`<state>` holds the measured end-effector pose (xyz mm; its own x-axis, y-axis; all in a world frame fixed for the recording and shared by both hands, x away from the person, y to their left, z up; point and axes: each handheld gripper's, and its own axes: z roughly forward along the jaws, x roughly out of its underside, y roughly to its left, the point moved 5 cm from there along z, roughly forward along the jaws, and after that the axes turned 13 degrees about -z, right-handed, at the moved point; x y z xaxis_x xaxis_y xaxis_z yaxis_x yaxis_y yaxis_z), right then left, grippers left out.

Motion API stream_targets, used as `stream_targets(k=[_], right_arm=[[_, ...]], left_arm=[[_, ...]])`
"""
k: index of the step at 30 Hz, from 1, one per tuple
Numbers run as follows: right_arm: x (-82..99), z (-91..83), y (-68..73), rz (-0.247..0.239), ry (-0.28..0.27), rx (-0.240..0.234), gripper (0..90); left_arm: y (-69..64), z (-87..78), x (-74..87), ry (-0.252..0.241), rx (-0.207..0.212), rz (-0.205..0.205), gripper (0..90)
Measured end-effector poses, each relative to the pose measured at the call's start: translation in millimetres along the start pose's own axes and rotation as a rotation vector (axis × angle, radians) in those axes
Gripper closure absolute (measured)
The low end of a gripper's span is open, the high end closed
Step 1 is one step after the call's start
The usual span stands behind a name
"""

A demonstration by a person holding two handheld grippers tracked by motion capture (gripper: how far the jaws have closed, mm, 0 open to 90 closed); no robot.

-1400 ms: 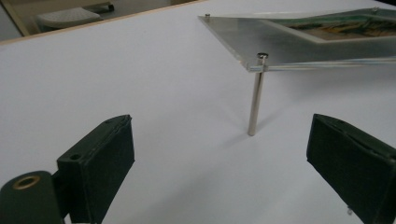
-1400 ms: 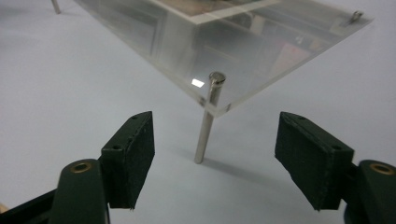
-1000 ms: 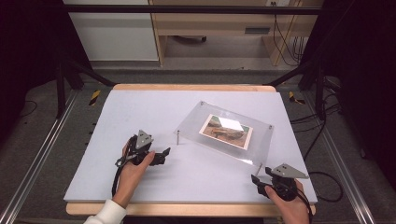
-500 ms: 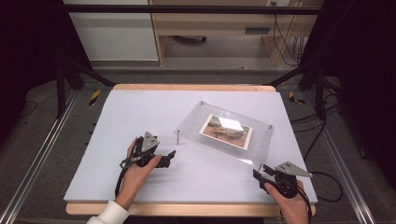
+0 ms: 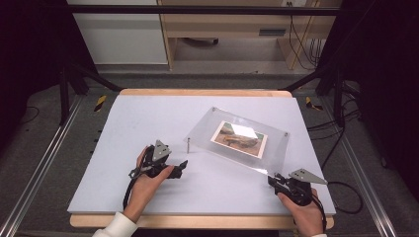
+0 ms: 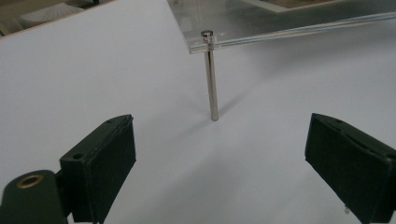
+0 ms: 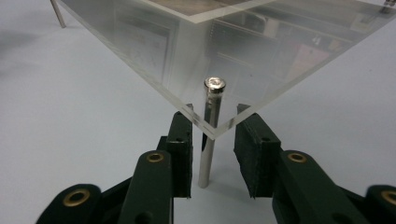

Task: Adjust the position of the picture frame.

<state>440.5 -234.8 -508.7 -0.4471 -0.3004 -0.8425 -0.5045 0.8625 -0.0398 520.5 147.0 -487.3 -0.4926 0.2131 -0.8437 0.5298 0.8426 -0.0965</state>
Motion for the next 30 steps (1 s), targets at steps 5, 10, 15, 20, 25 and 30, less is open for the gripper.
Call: stream_targets(k=[5, 10, 15, 20, 25, 30], right_arm=[[0.2, 4.4, -1.2, 0.015, -0.006, -0.023, 74.7], [-2.5, 10.4, -0.4, 0.002, -0.019, -0.05, 80.7], [-2.9, 11.7, -0.8, 0.009, -0.022, -0.06, 84.5], [-3.3, 11.8, -1.4, 0.017, -0.025, -0.069, 84.8], [-5.8, 10.2, -1.7, 0.015, -0.029, -0.06, 84.9], [-8.0, 8.7, -3.7, 0.036, -0.041, -0.074, 84.9]], left_arm=[[-0.3, -0.9, -2.0, -0.01, 0.001, -0.008, 8.6], [-0.5, -0.4, -1.4, -0.008, 0.001, -0.007, 8.6], [0.4, 0.3, -1.1, -0.006, 0.001, -0.013, 8.7], [1.8, 1.6, -1.3, -0.004, -0.009, -0.008, 9.6], [-1.8, 8.4, -1.9, 0.014, -0.008, 0.021, 12.4], [-5.4, 28.8, -9.5, 0.036, 0.031, -0.018, 26.3]])
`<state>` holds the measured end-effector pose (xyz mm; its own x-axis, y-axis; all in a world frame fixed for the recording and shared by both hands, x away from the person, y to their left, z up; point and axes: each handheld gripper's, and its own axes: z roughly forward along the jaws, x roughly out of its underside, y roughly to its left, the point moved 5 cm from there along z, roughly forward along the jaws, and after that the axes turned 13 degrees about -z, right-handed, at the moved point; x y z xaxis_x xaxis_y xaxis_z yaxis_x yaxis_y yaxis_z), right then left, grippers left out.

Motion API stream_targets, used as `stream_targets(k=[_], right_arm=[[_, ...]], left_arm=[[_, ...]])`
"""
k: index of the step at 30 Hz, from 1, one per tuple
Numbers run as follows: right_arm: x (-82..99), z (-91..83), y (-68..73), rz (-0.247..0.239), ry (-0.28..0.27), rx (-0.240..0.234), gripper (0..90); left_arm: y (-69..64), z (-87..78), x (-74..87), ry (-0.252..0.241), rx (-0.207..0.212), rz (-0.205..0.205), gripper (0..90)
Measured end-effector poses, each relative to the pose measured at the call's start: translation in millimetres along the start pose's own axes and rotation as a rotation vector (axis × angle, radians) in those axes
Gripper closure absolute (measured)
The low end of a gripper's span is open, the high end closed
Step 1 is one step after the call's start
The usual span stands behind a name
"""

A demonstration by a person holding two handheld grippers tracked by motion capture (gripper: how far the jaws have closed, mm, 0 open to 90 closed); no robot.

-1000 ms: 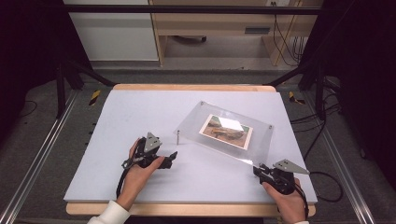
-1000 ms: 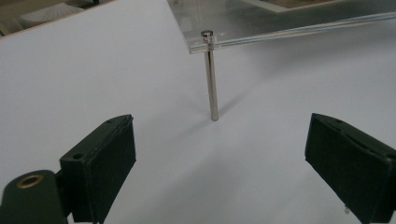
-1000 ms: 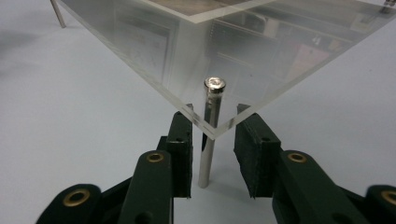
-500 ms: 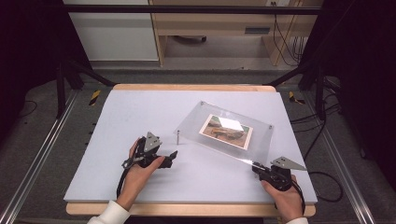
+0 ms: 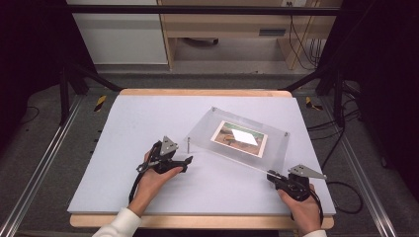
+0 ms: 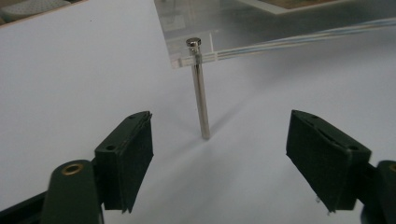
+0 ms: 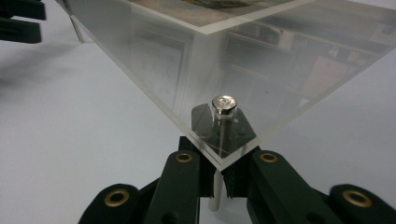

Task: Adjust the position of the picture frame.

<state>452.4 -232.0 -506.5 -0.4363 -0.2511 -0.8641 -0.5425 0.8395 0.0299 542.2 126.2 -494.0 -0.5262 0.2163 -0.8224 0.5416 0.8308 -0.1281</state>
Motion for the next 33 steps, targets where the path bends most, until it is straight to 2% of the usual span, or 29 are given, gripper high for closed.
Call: stream_targets(k=[1, 2, 3, 4, 5, 7, 8, 10, 14, 16, 17, 20, 21, 25, 28, 29, 31, 33], right_arm=[[-0.1, -0.1, -0.2, 0.002, -0.002, -0.002, 84.9], [0.1, 0.1, -0.4, 0.002, 0.001, -0.002, 84.9], [0.1, 0.1, -0.4, 0.002, 0.001, -0.002, 84.9], [0.4, 0.4, -0.3, 0.002, 0.004, -0.005, 84.8], [0.7, 0.7, -0.6, 0.004, 0.007, -0.007, 84.7], [0.7, 0.6, -0.6, 0.007, 0.006, -0.009, 84.7], [0.0, 0.3, -0.8, 0.009, 0.002, -0.009, 84.7], [-0.2, 0.1, -1.0, 0.008, 0.0, -0.01, 84.7], [-1.6, -0.7, -1.3, 0.025, -0.008, -0.021, 84.6], [-2.2, -1.2, -1.8, 0.028, -0.012, -0.021, 84.6], [-2.4, -1.3, -1.7, 0.032, -0.013, -0.021, 84.5], [-2.7, -1.5, -1.8, 0.035, -0.015, -0.022, 84.6], [-3.5, -2.0, -2.3, 0.038, -0.023, -0.023, 84.6], [-4.0, -2.4, -2.8, 0.046, -0.03, -0.029, 84.5], [-4.7, -2.8, -3.1, 0.047, -0.036, -0.029, 84.5], [-4.7, -2.8, -3.1, 0.047, -0.036, -0.029, 84.5], [-4.8, -2.9, -3.0, 0.046, -0.037, -0.028, 84.5], [-5.5, -3.2, -3.1, 0.047, -0.044, -0.026, 84.5]], left_arm=[[0.7, 4.7, -0.8, 0.008, -0.002, -0.005, 28.3], [3.0, 12.9, -1.5, 0.008, -0.002, -0.029, 31.5], [3.0, 12.9, -1.5, 0.008, -0.002, -0.029, 36.3], [4.5, 15.9, -2.2, -0.002, -0.008, -0.044, 36.3], [8.3, 21.2, -4.0, -0.016, -0.011, -0.061, 43.0], [9.9, 22.9, -4.7, -0.02, -0.009, -0.074, 45.4], [11.4, 24.0, -5.9, -0.038, -0.013, -0.081, 53.6], [13.1, 24.6, -8.3, -0.047, -0.011, -0.075, 58.6], [9.3, 24.5, -14.1, -0.07, 0.017, -0.055, 65.4], [8.6, 24.8, -14.9, -0.074, 0.022, -0.059, 67.1], [9.2, 24.0, -18.1, -0.105, 0.02, -0.073, 68.1], [10.3, 24.9, -19.7, -0.114, 0.03, -0.094, 70.5], [10.4, 25.5, -20.3, -0.126, 0.049, -0.111, 74.0], [11.1, 26.1, -20.9, -0.136, 0.06, -0.119, 77.9], [10.4, 27.3, -21.8, -0.14, 0.094, -0.149, 80.3], [9.5, 28.2, -22.2, -0.137, 0.101, -0.145, 80.3], [8.4, 28.7, -23.1, -0.135, 0.087, -0.124, 81.3], [9.3, 27.9, -24.9, -0.144, 0.094, -0.152, 83.8]])
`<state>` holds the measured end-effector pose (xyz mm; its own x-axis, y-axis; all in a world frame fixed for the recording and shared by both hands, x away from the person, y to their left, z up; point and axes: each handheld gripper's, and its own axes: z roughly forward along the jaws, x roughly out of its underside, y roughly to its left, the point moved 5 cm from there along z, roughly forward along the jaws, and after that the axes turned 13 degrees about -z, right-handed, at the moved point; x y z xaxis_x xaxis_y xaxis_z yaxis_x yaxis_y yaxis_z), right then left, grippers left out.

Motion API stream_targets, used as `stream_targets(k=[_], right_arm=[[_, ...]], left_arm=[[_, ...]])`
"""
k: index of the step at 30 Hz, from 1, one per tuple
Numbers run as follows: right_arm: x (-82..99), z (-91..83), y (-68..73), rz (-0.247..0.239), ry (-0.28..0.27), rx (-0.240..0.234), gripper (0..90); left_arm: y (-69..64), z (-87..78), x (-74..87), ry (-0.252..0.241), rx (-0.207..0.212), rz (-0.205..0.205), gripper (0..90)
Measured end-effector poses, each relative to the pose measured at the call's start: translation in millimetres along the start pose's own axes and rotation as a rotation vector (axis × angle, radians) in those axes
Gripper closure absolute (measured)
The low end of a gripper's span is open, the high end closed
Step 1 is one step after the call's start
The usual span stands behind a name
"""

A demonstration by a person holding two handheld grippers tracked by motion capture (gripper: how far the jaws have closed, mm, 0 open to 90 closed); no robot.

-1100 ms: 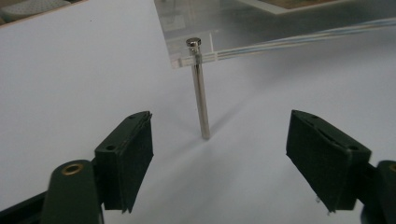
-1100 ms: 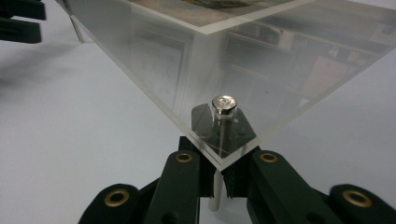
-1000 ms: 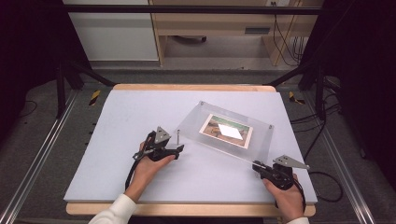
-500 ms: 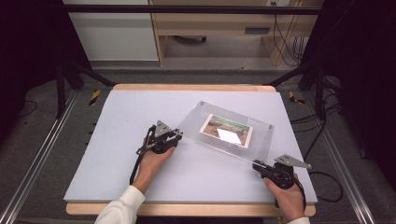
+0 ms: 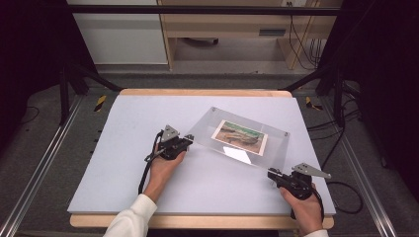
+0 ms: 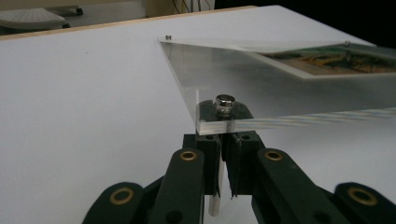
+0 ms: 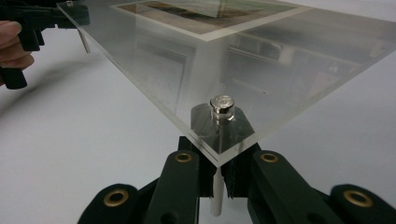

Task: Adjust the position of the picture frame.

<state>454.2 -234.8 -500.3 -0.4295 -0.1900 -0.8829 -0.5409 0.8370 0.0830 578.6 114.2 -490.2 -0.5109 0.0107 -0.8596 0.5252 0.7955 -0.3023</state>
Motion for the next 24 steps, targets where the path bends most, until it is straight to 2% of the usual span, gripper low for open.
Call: stream_targets(k=[1, 4, 7, 11, 15, 17, 22, 24], right_arm=[[-0.4, -0.2, 0.1, 0.0, -0.004, 0.002, 84.5], [-0.8, -0.5, 0.4, -0.004, -0.01, 0.004, 84.0], [-0.6, 0.8, 0.2, -0.009, -0.012, 0.018, 79.0], [-3.1, 1.2, -1.4, -0.007, -0.027, 0.026, 79.0], [-8.2, 1.1, -0.8, -0.02, -0.049, 0.03, 83.3], [-12.0, -1.2, -1.1, -0.016, -0.071, 0.037, 84.3], [-14.4, -2.1, -2.1, 0.003, -0.081, 0.033, 84.7], [-14.8, -2.1, -2.2, 0.01, -0.081, 0.031, 84.7]], left_arm=[[0.3, -0.3, -1.0, -0.001, 0.006, -0.009, 83.9], [-0.9, -0.4, -3.4, 0.008, -0.004, -0.002, 84.1], [-1.3, -0.2, -4.5, 0.017, -0.012, -0.016, 84.0], [-2.1, -0.7, -7.6, 0.024, -0.015, -0.025, 84.0], [-3.5, -1.0, -11.4, 0.029, -0.015, -0.027, 84.1], [-4.6, -1.5, -14.3, 0.031, -0.015, -0.016, 84.3], [-5.3, -1.4, -15.6, 0.034, -0.02, 0.004, 84.1], [-4.7, -0.6, -17.4, 0.034, -0.007, 0.003, 83.2]])
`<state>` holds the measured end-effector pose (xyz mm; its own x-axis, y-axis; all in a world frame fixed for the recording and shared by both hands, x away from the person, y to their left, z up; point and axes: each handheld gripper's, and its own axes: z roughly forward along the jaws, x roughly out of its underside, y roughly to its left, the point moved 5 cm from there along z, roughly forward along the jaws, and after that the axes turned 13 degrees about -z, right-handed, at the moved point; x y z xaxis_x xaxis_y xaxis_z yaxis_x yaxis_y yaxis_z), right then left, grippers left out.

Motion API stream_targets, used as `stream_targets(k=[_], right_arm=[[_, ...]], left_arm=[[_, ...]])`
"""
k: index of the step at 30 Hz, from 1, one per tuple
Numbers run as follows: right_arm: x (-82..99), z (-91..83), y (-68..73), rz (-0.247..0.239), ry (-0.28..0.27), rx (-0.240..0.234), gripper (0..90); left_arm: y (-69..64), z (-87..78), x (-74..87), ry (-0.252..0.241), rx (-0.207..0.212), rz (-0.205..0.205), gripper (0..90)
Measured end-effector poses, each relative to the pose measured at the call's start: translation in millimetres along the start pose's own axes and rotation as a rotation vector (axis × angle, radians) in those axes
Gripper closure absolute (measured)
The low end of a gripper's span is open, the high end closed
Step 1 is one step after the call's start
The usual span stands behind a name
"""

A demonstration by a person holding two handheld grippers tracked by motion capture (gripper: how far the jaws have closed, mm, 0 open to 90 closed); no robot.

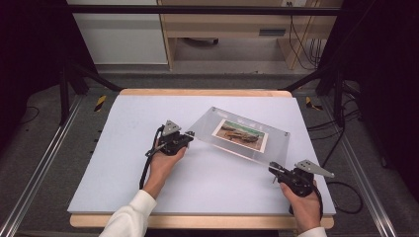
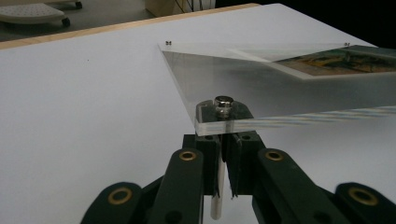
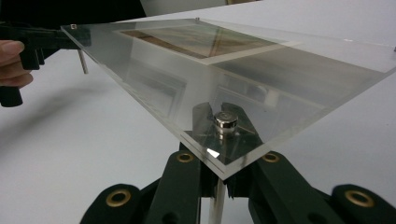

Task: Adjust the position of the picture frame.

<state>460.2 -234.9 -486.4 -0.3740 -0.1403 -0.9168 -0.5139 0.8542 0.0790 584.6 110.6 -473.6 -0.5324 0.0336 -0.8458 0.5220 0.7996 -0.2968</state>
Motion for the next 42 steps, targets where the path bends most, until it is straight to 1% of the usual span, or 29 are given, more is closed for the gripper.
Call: stream_targets(k=[3, 4, 5, 6, 7, 8, 10, 12, 13, 14, 15, 16, 18, 20, 22, 23, 24, 25, 26, 27, 29, 30, 31, 33, 37, 41, 42], right_arm=[[-1.4, -0.5, -0.3, 0.005, -0.007, 0.0, 84.7], [-2.5, -0.7, -0.7, 0.009, -0.012, 0.0, 84.7], [-2.5, -0.7, -0.7, 0.009, -0.012, 0.0, 84.7], [-4.0, -1.3, -1.1, 0.011, -0.017, 0.002, 84.6], [-4.0, -1.3, -1.1, 0.011, -0.017, 0.002, 84.6], [-5.2, -1.8, -1.6, 0.007, -0.021, 0.006, 84.6], [-7.2, -2.7, -2.7, 0.004, -0.027, 0.005, 84.4], [-9.8, -4.4, -4.0, 0.003, -0.028, 0.006, 84.2], [-12.9, -6.6, -6.4, -0.006, -0.033, 0.007, 83.9], [-12.9, -6.6, -6.4, -0.006, -0.033, 0.007, 83.9], [-16.2, -8.5, -7.4, -0.007, -0.044, -0.014, 83.5], [-16.2, -8.5, -7.4, -0.007, -0.044, -0.014, 83.5], [-20.8, -10.1, -8.2, -0.016, -0.056, -0.022, 83.1], [-28.1, -8.9, -7.7, -0.022, -0.059, -0.041, 82.7], [-30.7, -7.8, -7.1, -0.027, -0.062, -0.05, 82.4], [-36.2, -5.0, -5.4, -0.04, -0.066, -0.068, 82.1], [-38.9, -3.2, -4.2, -0.045, -0.066, -0.075, 82.0], [-41.6, -1.2, -3.1, -0.05, -0.063, -0.08, 82.0], [-44.4, 1.0, -1.8, -0.051, -0.064, -0.086, 82.0], [-44.4, 1.0, -1.8, -0.051, -0.064, -0.086, 82.0], [-50.8, 6.0, 1.0, -0.065, -0.066, -0.097, 82.0], [-58.8, 10.9, 4.6, -0.08, -0.067, -0.109, 82.0], [-58.8, 10.9, 4.6, -0.08, -0.067, -0.109, 82.0], [-66.9, 16.4, 8.3, -0.101, -0.069, -0.119, 82.0], [-80.4, 29.6, 14.1, -0.123, -0.064, -0.141, 82.1], [-89.0, 43.6, 18.7, -0.137, -0.065, -0.153, 82.2], [-92.3, 49.9, 20.7, -0.14, -0.073, -0.163, 82.3]], left_arm=[[-0.6, 1.3, -1.3, 0.0, 0.007, -0.005, 81.8], [-1.1, 1.2, -3.6, 0.0, -0.003, 0.006, 83.1], [-1.1, 1.2, -3.6, 0.0, -0.003, 0.006, 84.2], [-1.8, 0.4, -6.1, -0.003, -0.003, 0.026, 84.5], [-1.8, 0.4, -6.1, -0.003, -0.003, 0.026, 84.6], [-2.3, -0.2, -7.0, -0.004, -0.004, 0.039, 84.6], [-4.3, -1.3, -8.5, -0.016, 0.0, 0.028, 84.7], [-6.9, -3.9, -9.7, -0.023, 0.002, 0.039, 84.7], [-9.7, -7.6, -11.0, -0.028, 0.0, 0.052, 84.6], [-9.7, -7.6, -11.0, -0.028, 0.0, 0.052, 84.5], [-10.6, -10.0, -12.0, -0.034, 0.004, 0.053, 84.5], [-11.5, -12.8, -13.2, -0.039, 0.015, 0.048, 84.4], [-12.9, -18.6, -14.6, -0.04, 0.011, 0.048, 84.3], [-11.3, -28.3, -18.1, -0.045, 0.008, 0.044, 84.1], [-10.2, -31.3, -19.3, -0.049, 0.006, 0.039, 84.1], [-8.7, -34.5, -20.5, -0.053, 0.004, 0.036, 84.0], [-6.2, -41.0, -22.5, -0.067, -0.007, 0.026, 84.0], [-5.0, -45.0, -23.2, -0.076, -0.016, 0.026, 84.0], [-5.0, -45.0, -23.2, -0.076, -0.016, 0.026, 84.0], [-3.4, -49.2, -24.0, -0.086, -0.023, 0.024, 84.0], [0.0, -57.9, -25.3, -0.105, -0.035, 0.016, 84.0], [4.5, -66.2, -26.5, -0.121, -0.047, 0.007, 84.0], [4.5, -66.2, -26.5, -0.121, -0.047, 0.007, 84.0], [8.6, -74.7, -27.9, -0.139, -0.061, -0.001, 84.0], [15.8, -91.2, -29.1, -0.166, -0.074, -0.018, 84.0], [22.2, -104.0, -27.9, -0.188, -0.103, -0.02, 83.8], [23.6, -106.6, -27.7, -0.193, -0.108, -0.021, 83.7]])
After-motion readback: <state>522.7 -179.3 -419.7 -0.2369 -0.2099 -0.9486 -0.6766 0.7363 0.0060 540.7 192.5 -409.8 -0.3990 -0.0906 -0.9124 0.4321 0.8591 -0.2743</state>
